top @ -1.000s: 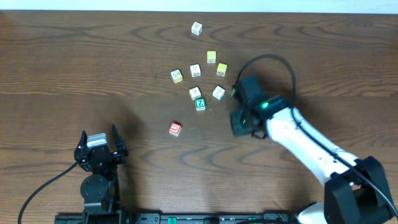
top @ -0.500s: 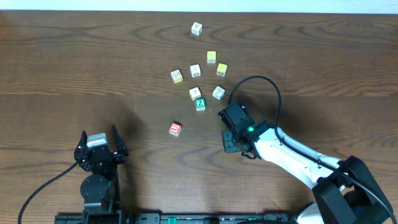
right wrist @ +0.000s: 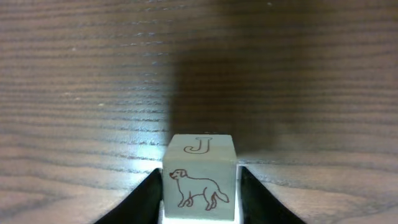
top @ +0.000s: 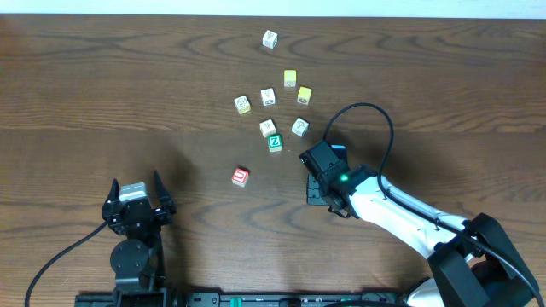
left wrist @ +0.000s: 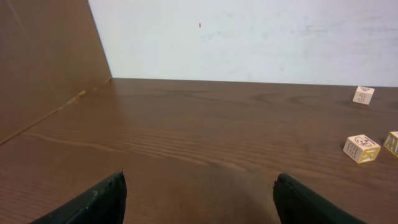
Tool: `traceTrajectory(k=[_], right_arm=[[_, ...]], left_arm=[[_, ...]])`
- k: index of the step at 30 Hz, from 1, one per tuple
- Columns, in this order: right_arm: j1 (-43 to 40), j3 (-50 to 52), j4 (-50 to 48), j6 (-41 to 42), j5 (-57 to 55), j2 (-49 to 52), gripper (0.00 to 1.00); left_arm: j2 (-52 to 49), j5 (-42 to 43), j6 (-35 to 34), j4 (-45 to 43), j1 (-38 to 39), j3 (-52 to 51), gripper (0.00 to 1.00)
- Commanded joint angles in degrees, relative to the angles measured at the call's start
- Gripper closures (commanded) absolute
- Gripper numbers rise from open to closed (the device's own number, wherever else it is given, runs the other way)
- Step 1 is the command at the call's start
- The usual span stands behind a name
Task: Lift 4 blocks
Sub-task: 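Lift the J block and carry it to the lower right, then set the J block down and open the right gripper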
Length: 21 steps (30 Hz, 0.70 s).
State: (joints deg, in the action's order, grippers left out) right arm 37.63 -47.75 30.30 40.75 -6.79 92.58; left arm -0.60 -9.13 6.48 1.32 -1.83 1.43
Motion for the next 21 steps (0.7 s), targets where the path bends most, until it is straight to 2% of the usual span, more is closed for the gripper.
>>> traceTrajectory(k=[1,3,7,17,21], right_arm=[[0.35,0.57,-0.31,-1.49,-1.09,-0.04,0.48],[0.35,0.57,-0.09,-2.86,-1.05,-0.04,0.42],[0.35,0.44,-0.13,-7.1,-0.42,-0.07,0.42],[-0.17,-7.67,-0.76,-21.42,-0.42,-0.07,0.08],[-1.55,-11.69,-2.19,-26.27,-0.2,0.24,0.04]], left_arm=[[0.26,-0.33,0.81,2.08,-0.24,-1.2,0.24],[0.26,-0.33,0.81,2.08,-0.24,-1.2,0.24],[0.26,-0.33,0.81,2.08,-0.24,-1.2,0.24],[0.26,-0.33,0.81,2.08,-0.24,-1.2,0.24],[0.26,-0.33,0.81,2.08,-0.24,-1.2,0.24]])
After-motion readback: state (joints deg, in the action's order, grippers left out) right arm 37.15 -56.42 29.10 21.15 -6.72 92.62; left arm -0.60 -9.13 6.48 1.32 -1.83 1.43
